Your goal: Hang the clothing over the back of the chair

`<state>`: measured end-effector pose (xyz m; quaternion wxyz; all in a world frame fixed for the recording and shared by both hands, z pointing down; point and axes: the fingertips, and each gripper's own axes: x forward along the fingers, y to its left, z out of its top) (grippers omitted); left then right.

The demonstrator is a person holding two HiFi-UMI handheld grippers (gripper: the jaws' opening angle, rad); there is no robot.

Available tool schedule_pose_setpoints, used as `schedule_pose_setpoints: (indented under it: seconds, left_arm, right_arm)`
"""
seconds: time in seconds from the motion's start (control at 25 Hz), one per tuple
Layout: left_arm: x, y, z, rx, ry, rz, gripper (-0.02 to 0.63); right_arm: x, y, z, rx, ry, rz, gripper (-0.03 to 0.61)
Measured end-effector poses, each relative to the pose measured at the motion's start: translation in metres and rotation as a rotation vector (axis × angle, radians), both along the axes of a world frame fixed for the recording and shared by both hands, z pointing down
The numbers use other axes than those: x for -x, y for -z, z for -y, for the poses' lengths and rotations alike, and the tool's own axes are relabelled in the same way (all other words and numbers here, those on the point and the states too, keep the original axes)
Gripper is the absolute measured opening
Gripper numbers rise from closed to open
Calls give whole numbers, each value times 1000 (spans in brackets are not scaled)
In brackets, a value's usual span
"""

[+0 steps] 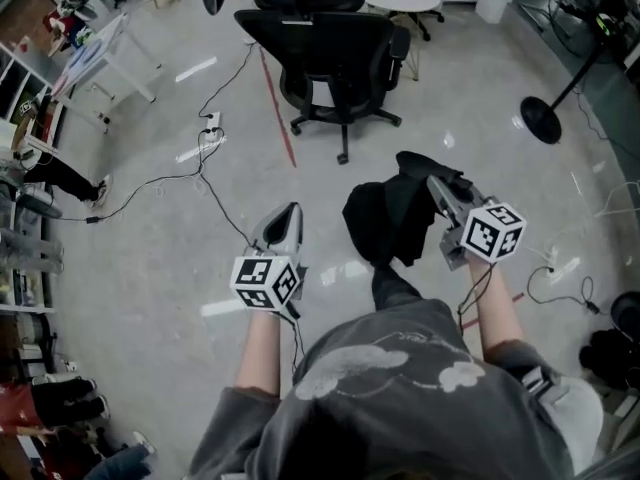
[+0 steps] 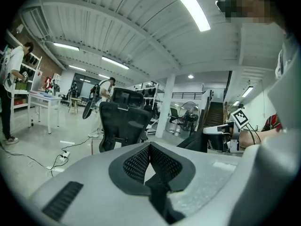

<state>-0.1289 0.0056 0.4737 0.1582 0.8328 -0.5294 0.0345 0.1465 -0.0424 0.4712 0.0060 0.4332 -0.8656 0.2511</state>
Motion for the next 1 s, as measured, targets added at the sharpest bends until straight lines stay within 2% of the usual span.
schedule_pose_setpoints:
  seconds: [0.28, 0.44, 0.56, 0.84, 1.0]
  left_arm:
    - [-26, 24, 103, -43, 6, 15, 2]
    - [-47, 35, 153, -56, 10, 4, 2]
    - [-57, 42, 186, -69, 18, 25, 2]
    - [-74, 54, 232, -88, 65, 4, 2]
    - [-70, 57, 249, -84, 81, 13, 2]
  right_arm:
    - [-21, 8, 95, -20, 18, 19, 17]
    - [-40, 11, 146, -21, 19, 26, 17]
    - [-54, 12, 179, -21, 24, 28, 17]
    - [-79, 15, 237, -42, 21, 41, 17]
    - [-90, 19, 255, -48, -11, 49, 17]
